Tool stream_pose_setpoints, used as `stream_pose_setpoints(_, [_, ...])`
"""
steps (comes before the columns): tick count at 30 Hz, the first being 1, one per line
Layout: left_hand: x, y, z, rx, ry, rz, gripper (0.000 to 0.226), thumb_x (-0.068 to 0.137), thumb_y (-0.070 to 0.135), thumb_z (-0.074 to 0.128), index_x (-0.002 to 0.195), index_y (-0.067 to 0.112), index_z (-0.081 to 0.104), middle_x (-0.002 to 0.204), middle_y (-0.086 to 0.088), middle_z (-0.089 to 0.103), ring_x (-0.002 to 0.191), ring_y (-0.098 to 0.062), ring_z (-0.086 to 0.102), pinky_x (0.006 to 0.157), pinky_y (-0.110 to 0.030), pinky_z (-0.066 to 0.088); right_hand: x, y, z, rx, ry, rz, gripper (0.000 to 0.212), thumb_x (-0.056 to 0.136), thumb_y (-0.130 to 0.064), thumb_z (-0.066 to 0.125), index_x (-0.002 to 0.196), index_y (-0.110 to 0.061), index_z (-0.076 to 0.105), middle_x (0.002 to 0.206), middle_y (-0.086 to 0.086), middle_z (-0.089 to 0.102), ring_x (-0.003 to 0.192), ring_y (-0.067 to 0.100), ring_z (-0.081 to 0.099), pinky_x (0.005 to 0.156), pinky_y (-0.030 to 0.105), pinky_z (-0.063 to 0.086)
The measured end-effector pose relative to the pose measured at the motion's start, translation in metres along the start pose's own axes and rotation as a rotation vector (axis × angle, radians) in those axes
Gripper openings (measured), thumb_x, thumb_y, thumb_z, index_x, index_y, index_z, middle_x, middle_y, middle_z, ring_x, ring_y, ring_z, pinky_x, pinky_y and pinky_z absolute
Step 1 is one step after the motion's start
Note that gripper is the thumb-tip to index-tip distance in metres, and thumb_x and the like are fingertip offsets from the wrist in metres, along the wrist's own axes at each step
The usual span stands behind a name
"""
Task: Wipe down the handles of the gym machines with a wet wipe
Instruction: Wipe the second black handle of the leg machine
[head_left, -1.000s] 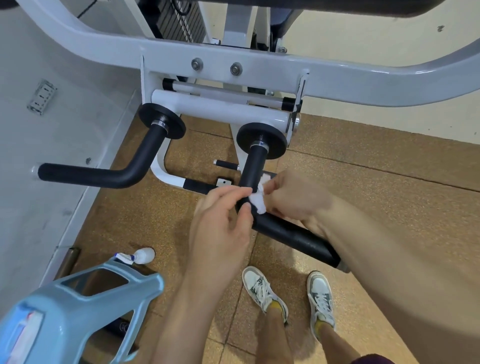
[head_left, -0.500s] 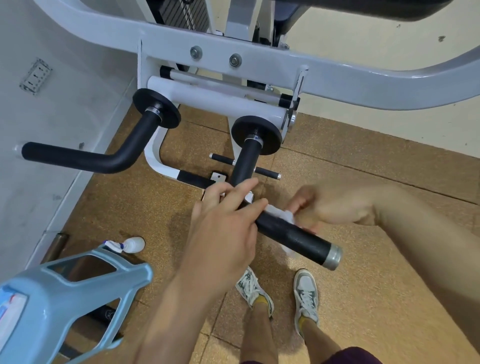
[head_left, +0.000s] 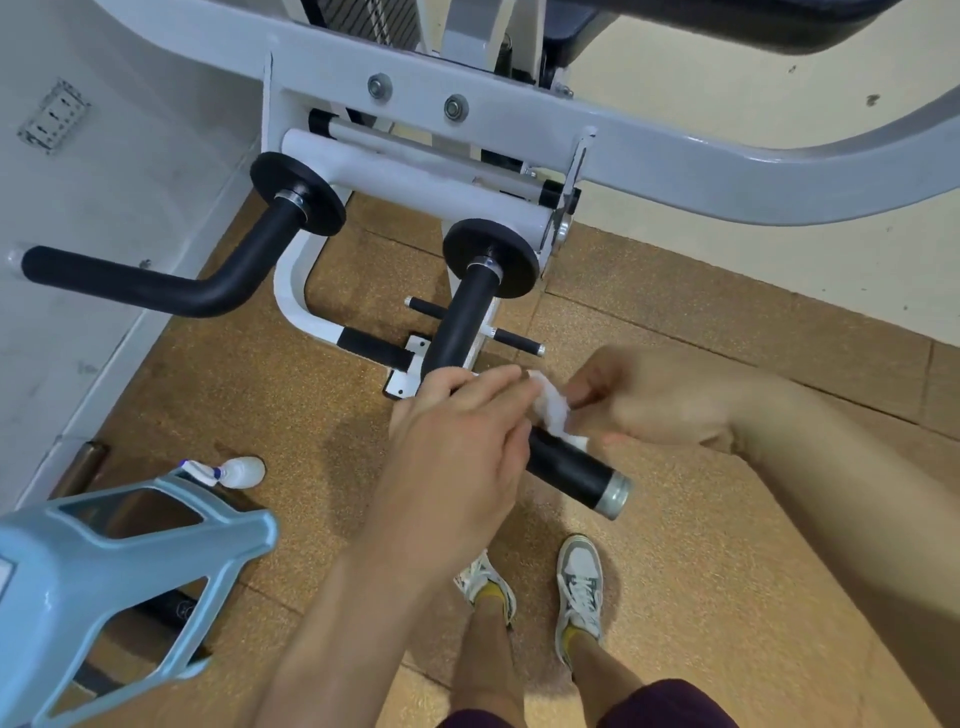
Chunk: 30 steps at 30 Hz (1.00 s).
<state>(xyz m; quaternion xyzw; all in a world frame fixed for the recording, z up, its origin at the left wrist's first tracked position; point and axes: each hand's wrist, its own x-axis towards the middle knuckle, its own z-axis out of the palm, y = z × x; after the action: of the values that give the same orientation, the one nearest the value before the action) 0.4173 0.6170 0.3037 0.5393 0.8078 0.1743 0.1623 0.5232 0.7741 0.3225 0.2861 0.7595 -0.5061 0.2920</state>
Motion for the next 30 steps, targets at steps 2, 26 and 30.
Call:
stream_pose_setpoints(2, [-0.001,0.006,0.001,-0.011,-0.033,0.010,0.043,0.090,0.036,0.036,0.130,0.033,0.052,0.129,0.018,0.056,0.113,-0.007,0.040,0.087,-0.032,0.032,0.000,0.000,0.010,0.021,0.094,-0.036,0.018,0.091,-0.024,0.057,0.085,-0.010,0.067,0.070,-0.004,0.060,0.065,0.011,0.053,0.069,0.032,0.041])
stream_pose_setpoints(26, [-0.082,0.082,0.024,-0.683,0.417,-0.242,0.016,0.078,0.025,0.072,0.091,0.033,0.071,0.094,0.017,0.068,0.078,0.000,0.065,0.065,-0.011,0.049,-0.078,0.012,0.041,0.417,0.217,-0.136,0.030,0.068,-0.010,0.083,0.088,-0.020,0.062,0.088,0.001,0.069,0.075,0.025,0.066,0.072,0.048,0.054])
stream_pose_setpoints(30, [-0.084,0.091,0.036,-1.280,0.494,-0.823,0.039,0.071,-0.012,0.072,0.057,0.024,0.063,0.062,0.005,0.068,0.055,-0.006,0.059,0.050,-0.016,0.047,-0.084,0.013,0.046,0.501,0.120,-0.168,0.016,0.079,-0.006,0.071,0.088,-0.019,0.072,0.088,0.000,0.073,0.085,0.018,0.068,0.075,0.030,0.055])
